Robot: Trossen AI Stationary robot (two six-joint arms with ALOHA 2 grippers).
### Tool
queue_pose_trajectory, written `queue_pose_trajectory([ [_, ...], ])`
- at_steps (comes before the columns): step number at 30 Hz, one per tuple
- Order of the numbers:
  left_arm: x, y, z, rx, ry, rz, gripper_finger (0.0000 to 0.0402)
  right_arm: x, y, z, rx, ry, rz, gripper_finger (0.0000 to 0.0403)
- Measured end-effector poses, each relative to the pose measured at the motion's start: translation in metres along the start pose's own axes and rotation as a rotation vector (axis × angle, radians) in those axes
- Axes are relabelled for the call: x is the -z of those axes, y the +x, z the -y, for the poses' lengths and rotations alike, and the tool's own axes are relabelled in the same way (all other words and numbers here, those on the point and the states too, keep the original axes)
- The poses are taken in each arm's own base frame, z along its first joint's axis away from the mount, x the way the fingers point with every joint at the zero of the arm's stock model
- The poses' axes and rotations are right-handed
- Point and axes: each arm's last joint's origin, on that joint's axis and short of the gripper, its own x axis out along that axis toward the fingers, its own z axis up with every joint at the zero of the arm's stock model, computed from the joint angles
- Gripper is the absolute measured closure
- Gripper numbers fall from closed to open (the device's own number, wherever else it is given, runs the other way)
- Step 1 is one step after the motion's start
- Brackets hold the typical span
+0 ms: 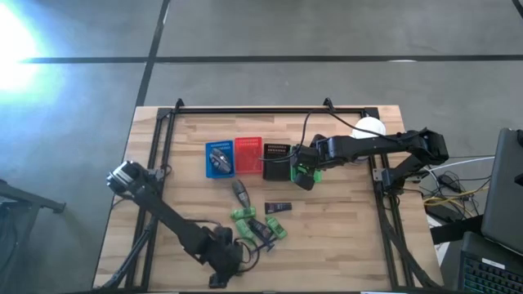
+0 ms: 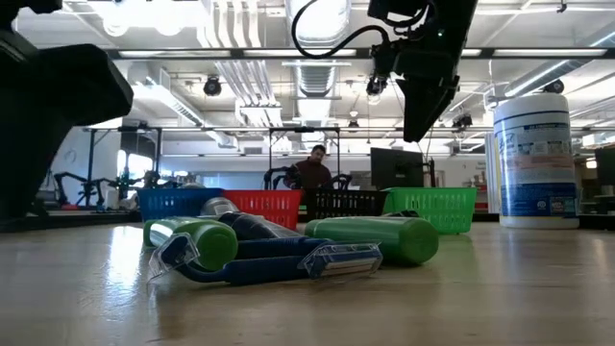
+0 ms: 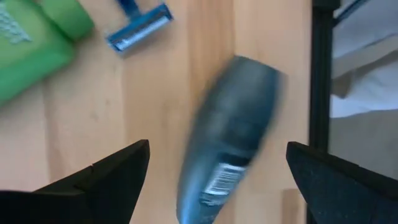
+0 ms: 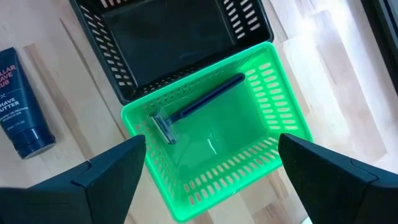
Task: Pick & Place Travel size toiletries
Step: Put the gray deodorant into the blue bin
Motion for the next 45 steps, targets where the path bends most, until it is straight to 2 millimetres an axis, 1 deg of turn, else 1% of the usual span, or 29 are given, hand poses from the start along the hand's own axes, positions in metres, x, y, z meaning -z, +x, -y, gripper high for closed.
queue_pose_trajectory([
  [2, 0.003, 0.005, -0.004, -0.042, -0.008, -0.006, 0.0019, 0.0, 0.0, 0.0, 0.009, 0.001, 0.004, 0.0039],
  [3, 0.005, 0.009, -0.006, -0.066, -0.044, -0.011, 0.0019, 0.0, 0.0, 0.001, 0.018, 0.001, 0.007, 0.0039],
  [5, 0.012, 0.018, -0.013, -0.134, -0.176, -0.023, 0.0019, 0.0, 0.0, 0.001, 0.021, 0.006, 0.008, 0.0039],
  [7, 0.013, 0.023, -0.014, -0.144, -0.241, -0.012, 0.0019, 0.0, 0.0, 0.001, 0.022, 0.008, 0.008, 0.0039],
  [8, 0.014, 0.025, -0.013, -0.148, -0.228, -0.004, 0.0019, 0.0, 0.0, 0.001, 0.022, 0.007, 0.006, 0.0039],
  [13, 0.019, 0.03, -0.01, -0.219, -0.027, 0.021, 0.0023, 0.0, 0.0, 0.001, 0.024, -0.002, 0.003, 0.0039],
  [16, 0.017, 0.03, -0.012, -0.243, 0.028, 0.046, 0.0029, 0.001, 0.001, 0.001, 0.024, -0.002, 0.0, 0.0039],
  [20, 0.011, 0.031, -0.016, -0.275, 0.047, 0.095, 0.0042, 0.001, 0.001, 0.001, 0.024, -0.002, 0.001, 0.0041],
  [23, 0.008, 0.033, -0.017, -0.304, 0.085, 0.141, 0.0062, 0.001, 0.001, 0.001, 0.024, -0.002, 0.001, 0.0045],
  [25, 0.005, 0.034, -0.02, -0.312, 0.077, 0.146, 0.0087, 0.001, 0.001, 0.001, 0.024, -0.003, 0.0, 0.0048],
  [27, 0.002, 0.034, -0.024, -0.31, 0.053, 0.142, 0.0121, 0.001, 0.001, 0.001, 0.024, -0.002, 0.0, 0.0052],
  [29, 0.0, 0.033, -0.027, -0.303, 0.028, 0.133, 0.0164, 0.001, 0.001, 0.001, 0.024, -0.003, 0.0, 0.0055],
  [30, -0.001, 0.03, -0.028, -0.306, 0.013, 0.132, 0.0185, 0.001, 0.001, 0.001, 0.024, -0.003, -0.001, 0.0057],
  [31, -0.001, 0.026, -0.03, -0.316, -0.009, 0.126, 0.0198, 0.001, 0.001, 0.001, 0.025, -0.003, -0.001, 0.0059],
  [33, 0.001, 0.011, -0.036, -0.35, -0.066, 0.114, 0.0197, 0.002, 0.001, 0.001, 0.026, -0.004, -0.006, 0.0063],
  [35, 0.002, -0.012, -0.042, -0.395, -0.158, 0.127, 0.0197, 0.003, 0.001, 0.002, 0.03, -0.008, -0.015, 0.0067],
  [38, 0.008, -0.048, -0.058, -0.477, -0.363, 0.173, 0.0197, 0.003, 0.001, 0.002, 0.032, -0.013, -0.02, 0.0072],
  [39, 0.01, -0.059, -0.067, -0.493, -0.453, 0.206, 0.0197, 0.003, 0.001, 0.002, 0.033, -0.013, -0.02, 0.0074],
  [41, 0.015, -0.079, -0.091, -0.506, -0.647, 0.279, 0.0197, 0.003, 0.001, 0.002, 0.033, -0.011, -0.02, 0.0073],
  [43, 0.021, -0.093, -0.121, -0.507, -0.827, 0.343, 0.0197, 0.003, 0.001, 0.002, 0.037, -0.009, -0.016, 0.007],
  [45, 0.029, -0.103, -0.154, -0.507, -0.963, 0.397, 0.0197, 0.003, 0.001, 0.002, 0.05, -0.009, -0.01, 0.0065],
])
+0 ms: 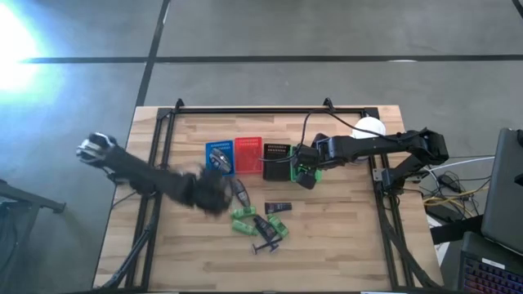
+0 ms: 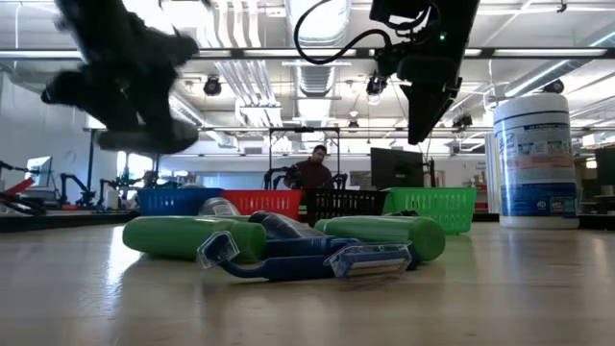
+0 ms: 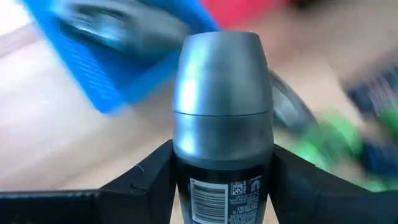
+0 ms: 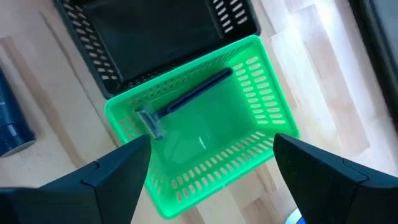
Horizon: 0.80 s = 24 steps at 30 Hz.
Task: Pick & Place Travel size toiletries
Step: Put the gray deodorant into the blue bin
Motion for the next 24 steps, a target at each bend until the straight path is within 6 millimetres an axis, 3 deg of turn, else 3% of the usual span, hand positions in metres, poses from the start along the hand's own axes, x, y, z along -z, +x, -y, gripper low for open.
queue_pose_trajectory([
  [5, -0.057, 0.025, -0.047, 0.159, -0.251, 0.03, 0.0197, 0.0, 0.0, 0.0, 0.003, 0.021, 0.001, 0.0054],
  [11, -0.094, 0.055, -0.085, 0.287, -0.488, 0.032, 0.0197, 0.0, 0.0, 0.0, 0.003, 0.086, 0.001, 0.0058],
  [17, -0.105, 0.074, -0.086, 0.296, -0.582, 0.032, 0.0197, 0.0, 0.0, 0.0, 0.003, 0.125, 0.002, 0.0071],
  [21, -0.099, 0.084, -0.079, 0.25, -0.55, -0.056, 0.0197, 0.0, 0.0, 0.0, 0.003, 0.132, 0.002, 0.0073],
  [24, -0.096, 0.086, -0.077, 0.216, -0.536, -0.092, 0.0162, 0.0, 0.0, 0.0, 0.005, 0.131, 0.0, 0.0067],
])
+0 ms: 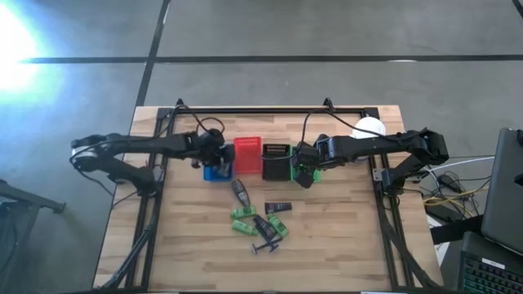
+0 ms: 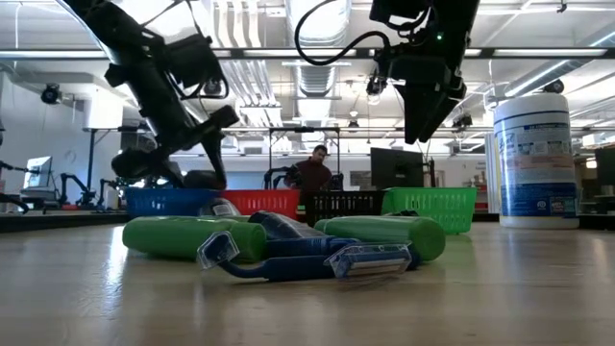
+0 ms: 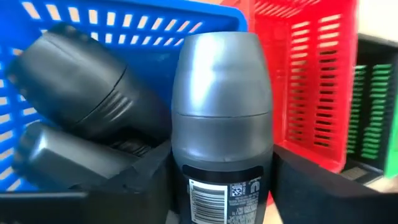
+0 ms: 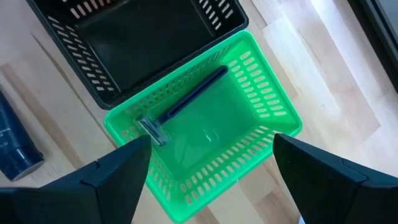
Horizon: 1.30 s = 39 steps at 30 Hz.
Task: Pick & Place Travel size toiletries
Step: Put the gray deodorant into the blue bin
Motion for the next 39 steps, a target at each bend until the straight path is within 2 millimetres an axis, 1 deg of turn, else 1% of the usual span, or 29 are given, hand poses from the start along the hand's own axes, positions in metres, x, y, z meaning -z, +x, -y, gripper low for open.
queue_pose_trajectory([
  [4, -0.001, -0.002, 0.002, 0.002, 0.011, -0.003, 0.0093, 0.0, 0.0, 0.0, 0.0, 0.0, -0.001, 0.0056],
  [7, -0.001, -0.01, 0.007, 0.03, 0.031, -0.015, 0.0066, 0.0, 0.0, 0.0, 0.001, 0.0, -0.001, 0.0051],
  [10, -0.003, -0.024, 0.012, 0.044, 0.067, -0.022, 0.0059, 0.0, 0.0, 0.0, 0.001, -0.001, -0.001, 0.0049],
  [14, -0.001, -0.043, 0.008, -0.056, 0.125, -0.057, 0.0063, 0.0, 0.0, 0.0, 0.001, -0.008, -0.002, 0.0058],
  [17, -0.001, -0.055, 0.006, -0.098, 0.153, -0.072, 0.0064, 0.0, 0.0, 0.0, 0.001, -0.01, -0.002, 0.0065],
  [19, 0.002, -0.061, 0.01, -0.073, 0.176, -0.07, 0.0064, 0.001, 0.0, 0.0, 0.004, -0.013, -0.006, 0.0069],
  [20, 0.005, -0.062, 0.016, -0.029, 0.226, -0.071, 0.0064, 0.001, 0.0, 0.0, 0.005, -0.016, -0.008, 0.0071],
  [22, 0.015, -0.065, 0.031, 0.088, 0.431, -0.109, 0.0065, 0.002, 0.0, 0.001, 0.011, -0.036, -0.02, 0.0073],
  [23, 0.024, -0.065, 0.037, 0.134, 0.573, -0.137, 0.0066, 0.003, 0.0, 0.002, 0.016, -0.051, -0.029, 0.0074],
  [25, 0.047, -0.064, 0.046, 0.206, 0.942, -0.194, 0.007, 0.004, 0.0, 0.002, 0.021, -0.082, -0.041, 0.0074],
  [27, 0.074, -0.063, 0.053, 0.269, 1.365, -0.221, 0.0073, 0.005, 0.0, 0.003, 0.025, -0.104, -0.05, 0.0071],
  [29, 0.099, -0.061, 0.059, 0.271, 1.73, -0.185, 0.0075, 0.005, 0.0, 0.003, 0.025, -0.108, -0.051, 0.0066],
  [31, 0.114, -0.051, 0.062, 0.221, 2.02, -0.152, 0.0076, 0.005, 0.0, 0.003, 0.022, -0.106, -0.053, 0.0059],
  [32, 0.117, -0.044, 0.064, 0.202, 2.115, -0.164, 0.0076, 0.005, 0.0, 0.003, 0.022, -0.103, -0.053, 0.0056],
  [33, 0.119, -0.036, 0.065, 0.178, 2.173, -0.181, 0.0076, 0.005, 0.0, 0.003, 0.019, -0.102, -0.055, 0.0053],
  [36, 0.117, -0.011, 0.07, 0.113, 2.232, -0.248, 0.0076, 0.005, 0.0, 0.002, 0.0, -0.092, -0.065, 0.0047],
  [39, 0.112, 0.009, 0.076, 0.076, 2.305, -0.292, 0.0076, 0.006, 0.0, 0.002, -0.006, -0.084, -0.069, 0.0044],
])
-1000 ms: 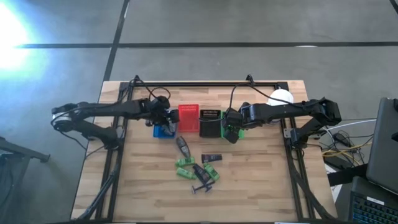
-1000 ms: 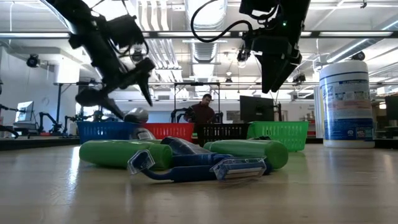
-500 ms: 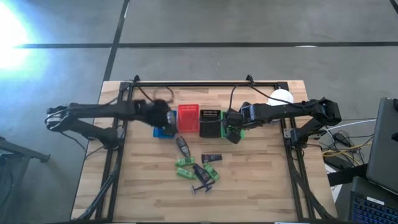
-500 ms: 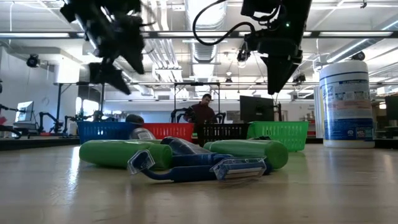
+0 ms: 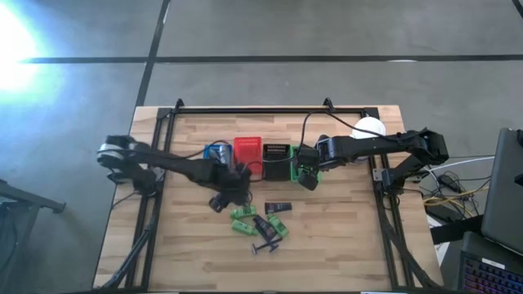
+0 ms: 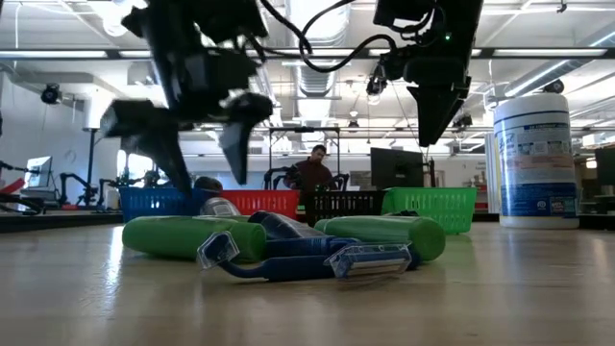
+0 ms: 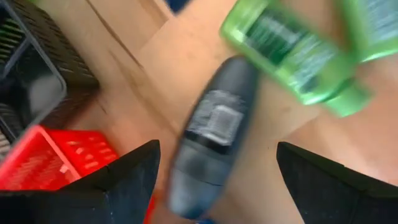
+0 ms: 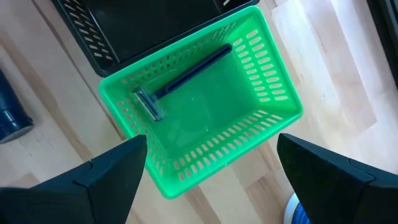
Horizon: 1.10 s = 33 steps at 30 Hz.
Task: Pick & Place Travel size toiletries
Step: Put the gray deodorant into the blue bin
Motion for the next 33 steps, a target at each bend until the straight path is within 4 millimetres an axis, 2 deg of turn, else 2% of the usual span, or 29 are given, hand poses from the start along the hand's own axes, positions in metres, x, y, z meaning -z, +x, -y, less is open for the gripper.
queue_pose_trajectory([
  [4, -0.003, 0.014, -0.015, 0.013, 0.123, -0.035, 0.0076, 0.0, 0.0, 0.0, 0.0, 0.004, -0.001, 0.0045],
  [7, 0.0, 0.023, -0.022, 0.072, 0.116, -0.085, 0.0076, 0.001, 0.0, 0.0, 0.002, 0.015, -0.006, 0.005],
  [12, 0.002, 0.037, -0.024, 0.131, 0.146, -0.127, 0.0085, 0.002, 0.0, 0.001, 0.008, 0.03, -0.016, 0.006],
  [17, 0.003, 0.05, -0.022, 0.157, 0.15, -0.158, 0.0128, 0.002, 0.0, 0.001, 0.011, 0.031, -0.015, 0.0069],
  [21, 0.003, 0.05, -0.022, 0.15, 0.1, -0.166, 0.018, 0.002, 0.0, 0.001, 0.017, 0.031, -0.013, 0.0072],
  [25, -0.001, 0.035, -0.026, 0.13, -0.028, -0.164, 0.019, 0.002, 0.0, 0.001, 0.021, 0.029, -0.013, 0.0067],
  [28, -0.008, 0.01, -0.035, 0.087, -0.206, -0.148, 0.019, 0.002, 0.0, 0.001, 0.022, 0.028, -0.014, 0.0058],
  [30, -0.013, -0.011, -0.04, 0.057, -0.414, -0.13, 0.019, 0.002, 0.0, 0.001, 0.022, 0.03, -0.013, 0.0053],
  [33, -0.013, -0.047, -0.047, -0.003, -0.883, -0.055, 0.019, 0.002, 0.0, 0.001, 0.021, 0.032, -0.01, 0.0049],
])
